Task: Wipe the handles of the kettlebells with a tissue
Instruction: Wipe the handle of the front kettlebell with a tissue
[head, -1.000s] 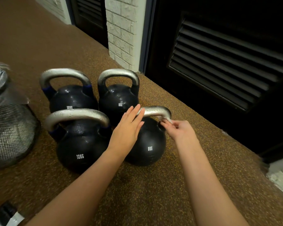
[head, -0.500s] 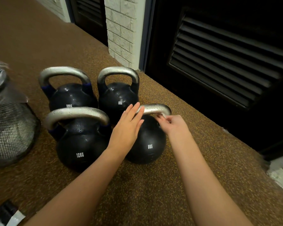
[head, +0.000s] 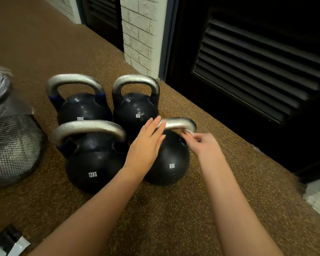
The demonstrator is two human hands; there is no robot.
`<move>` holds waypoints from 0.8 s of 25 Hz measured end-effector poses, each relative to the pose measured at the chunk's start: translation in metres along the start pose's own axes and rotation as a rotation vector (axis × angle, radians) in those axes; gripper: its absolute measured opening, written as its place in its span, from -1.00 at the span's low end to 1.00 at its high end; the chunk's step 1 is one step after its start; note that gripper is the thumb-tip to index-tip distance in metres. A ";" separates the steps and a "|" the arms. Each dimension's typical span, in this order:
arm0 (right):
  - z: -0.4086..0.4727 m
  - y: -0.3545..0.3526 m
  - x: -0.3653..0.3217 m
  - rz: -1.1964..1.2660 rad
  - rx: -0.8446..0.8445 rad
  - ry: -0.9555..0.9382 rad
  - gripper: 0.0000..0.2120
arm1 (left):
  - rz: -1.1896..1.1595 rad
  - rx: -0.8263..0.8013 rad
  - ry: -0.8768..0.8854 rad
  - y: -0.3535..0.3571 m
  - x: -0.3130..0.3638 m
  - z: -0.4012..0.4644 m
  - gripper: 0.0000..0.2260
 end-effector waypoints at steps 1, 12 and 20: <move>0.002 -0.004 0.001 0.169 0.053 0.059 -0.56 | 0.006 0.040 -0.006 0.003 -0.001 0.000 -0.57; 0.046 0.007 0.005 -0.253 0.317 -0.012 -0.49 | 0.026 0.061 -0.044 0.002 0.000 0.001 -0.60; 0.065 -0.008 0.018 -0.394 0.206 -0.117 -0.58 | 0.034 0.087 -0.034 0.001 0.002 0.000 -0.57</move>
Point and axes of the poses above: each hand's wrist, its own z-axis towards the middle knuckle, its own y-axis out of the palm, x = y × z, the point moved 3 cm from there along z, towards the middle knuckle, and after that the axes turned 3 degrees about x, right-handed, at the moved point
